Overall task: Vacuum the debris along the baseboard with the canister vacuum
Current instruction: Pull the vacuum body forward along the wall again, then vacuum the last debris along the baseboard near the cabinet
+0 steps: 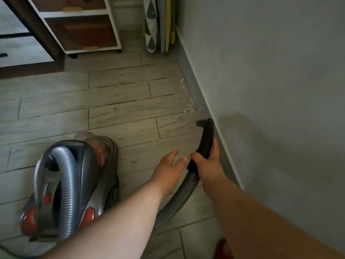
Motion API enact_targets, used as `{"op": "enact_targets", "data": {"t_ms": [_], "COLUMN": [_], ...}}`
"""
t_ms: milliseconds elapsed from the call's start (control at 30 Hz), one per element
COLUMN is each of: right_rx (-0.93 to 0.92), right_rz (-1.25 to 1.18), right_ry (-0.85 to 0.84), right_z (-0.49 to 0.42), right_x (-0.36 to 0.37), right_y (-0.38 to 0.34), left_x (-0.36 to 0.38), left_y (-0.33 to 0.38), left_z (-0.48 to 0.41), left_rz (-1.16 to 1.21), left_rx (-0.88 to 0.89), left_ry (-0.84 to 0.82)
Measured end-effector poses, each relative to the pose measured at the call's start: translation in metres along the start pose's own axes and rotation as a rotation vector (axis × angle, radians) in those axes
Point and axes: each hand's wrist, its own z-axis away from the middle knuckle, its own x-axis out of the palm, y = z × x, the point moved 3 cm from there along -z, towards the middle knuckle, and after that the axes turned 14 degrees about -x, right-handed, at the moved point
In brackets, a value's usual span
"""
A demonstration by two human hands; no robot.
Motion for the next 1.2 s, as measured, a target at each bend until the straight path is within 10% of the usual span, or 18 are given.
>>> {"op": "enact_targets", "data": {"t_ms": [267, 1200], "right_rx": [0.087, 0.031], "right_rz": [-0.170, -0.101], "right_ry": [0.108, 0.118], "right_z": [-0.022, -0.106], "right_x": [-0.054, -0.035], "right_y": [0.027, 0.183], "left_x": [0.077, 0.100], "left_y": [-0.025, -0.106], "left_z": [0.000, -0.170], "left_rz": [-0.163, -0.490], "left_rx": [-0.050, 0.274], "left_ry": [-0.211, -0.104]}}
